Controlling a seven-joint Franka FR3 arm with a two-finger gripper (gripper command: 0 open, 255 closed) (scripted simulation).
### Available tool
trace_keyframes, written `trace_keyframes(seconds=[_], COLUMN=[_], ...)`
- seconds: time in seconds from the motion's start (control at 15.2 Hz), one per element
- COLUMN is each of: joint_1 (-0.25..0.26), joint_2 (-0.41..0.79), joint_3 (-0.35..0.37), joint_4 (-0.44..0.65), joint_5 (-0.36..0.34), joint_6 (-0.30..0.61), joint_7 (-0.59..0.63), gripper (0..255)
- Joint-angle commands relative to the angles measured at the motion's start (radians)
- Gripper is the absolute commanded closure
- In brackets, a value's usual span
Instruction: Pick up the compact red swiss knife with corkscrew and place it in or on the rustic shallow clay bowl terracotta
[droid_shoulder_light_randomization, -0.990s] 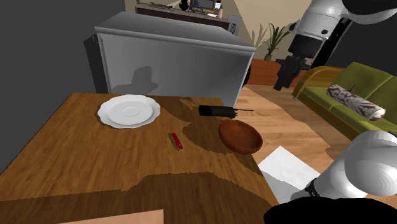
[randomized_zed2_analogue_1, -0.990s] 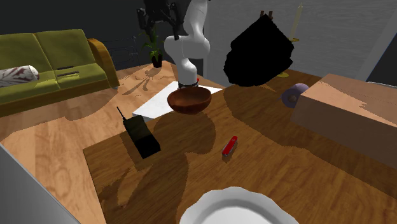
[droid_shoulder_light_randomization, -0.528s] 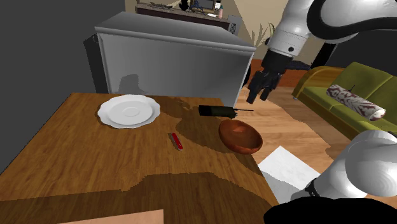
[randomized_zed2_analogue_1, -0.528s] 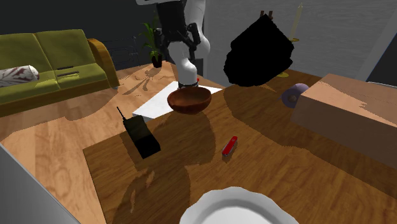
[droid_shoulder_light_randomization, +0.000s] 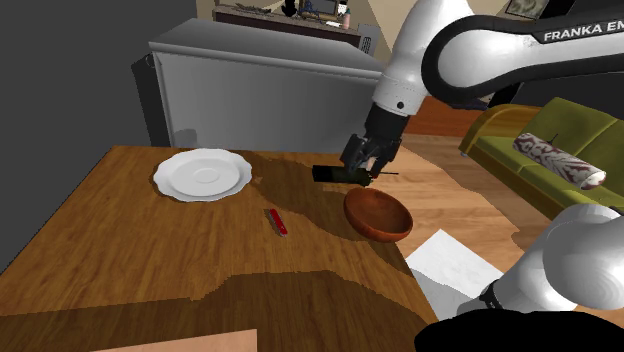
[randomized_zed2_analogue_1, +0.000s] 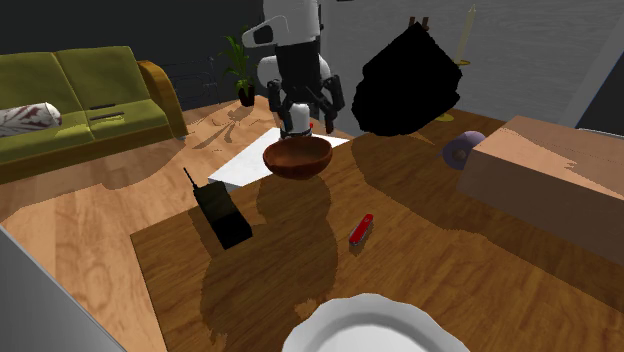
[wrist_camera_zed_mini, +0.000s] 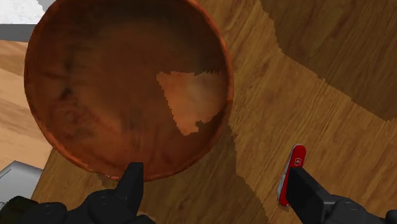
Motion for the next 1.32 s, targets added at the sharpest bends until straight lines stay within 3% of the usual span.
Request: trace_keyframes(seconds=[0.0, 0.4, 0.79, 1.25], joint_1=[-0.001, -0.016, -0.007, 0.013], joint_2=[0.075, 0.301, 0.558, 0.637], joint_3=[0.045, 0.155, 0.216, 0.207], joint_4=[0.026, 0.120, 0.262, 0.245], joint_5=[0.003, -0.055, -0.221, -0.276], joint_6=[0.064, 0.225, 0.344, 0.431], joint_7=[0.054, 0.221, 0.437, 0.476], gripper=[0, 0, 0, 0])
